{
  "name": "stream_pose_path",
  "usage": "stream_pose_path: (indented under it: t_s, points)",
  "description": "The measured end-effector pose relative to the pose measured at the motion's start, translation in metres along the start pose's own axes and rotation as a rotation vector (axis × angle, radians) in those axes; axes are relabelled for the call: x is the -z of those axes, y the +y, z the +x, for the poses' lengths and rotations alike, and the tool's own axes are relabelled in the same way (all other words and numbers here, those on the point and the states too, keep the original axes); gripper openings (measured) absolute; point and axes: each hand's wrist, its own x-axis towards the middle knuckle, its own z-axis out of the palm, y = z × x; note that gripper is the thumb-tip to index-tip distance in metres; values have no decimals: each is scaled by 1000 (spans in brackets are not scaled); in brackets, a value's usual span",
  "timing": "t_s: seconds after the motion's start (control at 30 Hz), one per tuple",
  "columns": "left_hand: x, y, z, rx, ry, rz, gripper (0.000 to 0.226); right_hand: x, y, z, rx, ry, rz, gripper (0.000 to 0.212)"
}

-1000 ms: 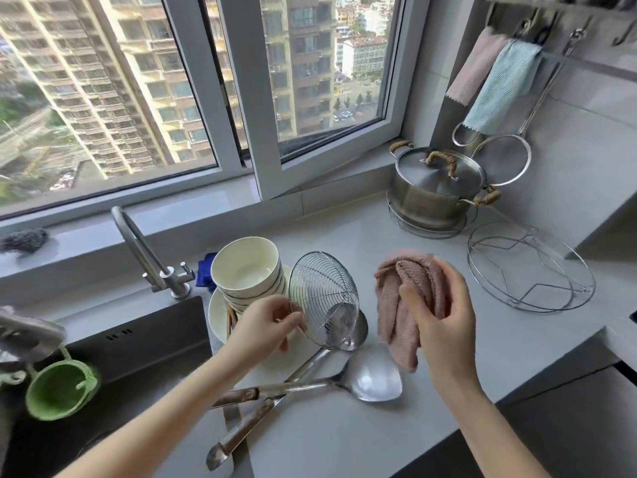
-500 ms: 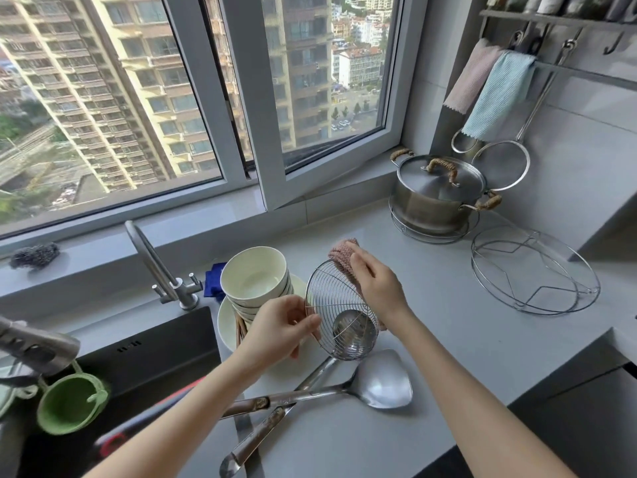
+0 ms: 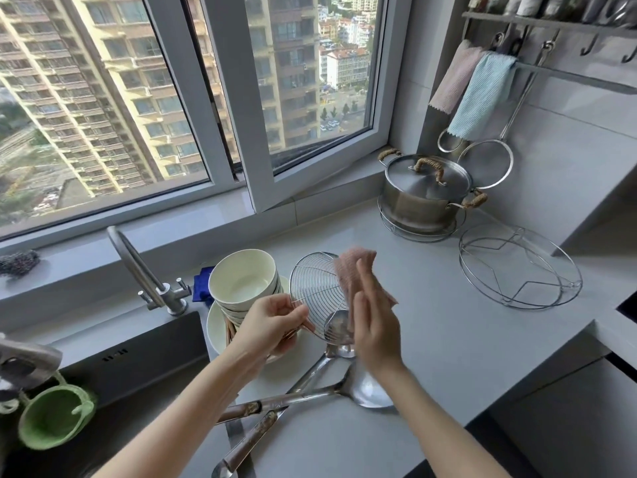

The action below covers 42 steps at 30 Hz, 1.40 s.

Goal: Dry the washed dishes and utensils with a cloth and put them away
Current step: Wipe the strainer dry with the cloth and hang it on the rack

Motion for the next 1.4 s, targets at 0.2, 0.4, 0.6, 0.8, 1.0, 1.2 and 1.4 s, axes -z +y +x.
stream_pose_path:
  t_s: [0.2, 0.4, 0.6, 0.8, 1.0, 1.2, 1.4]
  points:
    - [9, 17, -4, -37, -47, -17, 23, 17, -9, 14, -34, -31, 167, 44]
    - [-16, 15, 3, -122, -21, 154, 32, 5, -30, -10, 621, -157, -379, 41]
    - [-16, 8, -1, -298, -70, 312, 17, 16, -45, 56, 169, -231, -378, 45]
    - [-21, 5, -5, -338, 18, 192, 19, 29, -24, 68, -344, -79, 74, 42]
    - [-40, 11, 2, -268, 74, -179, 26, -16, -38, 4, 103, 181, -297, 52]
    - [-28, 13, -4, -160, -49, -314, 22, 20, -22, 25, -145, 202, 239, 53]
    - [-17, 18, 2, -147, -107, -144, 15, 46, -27, 54, -674, 163, 863, 22]
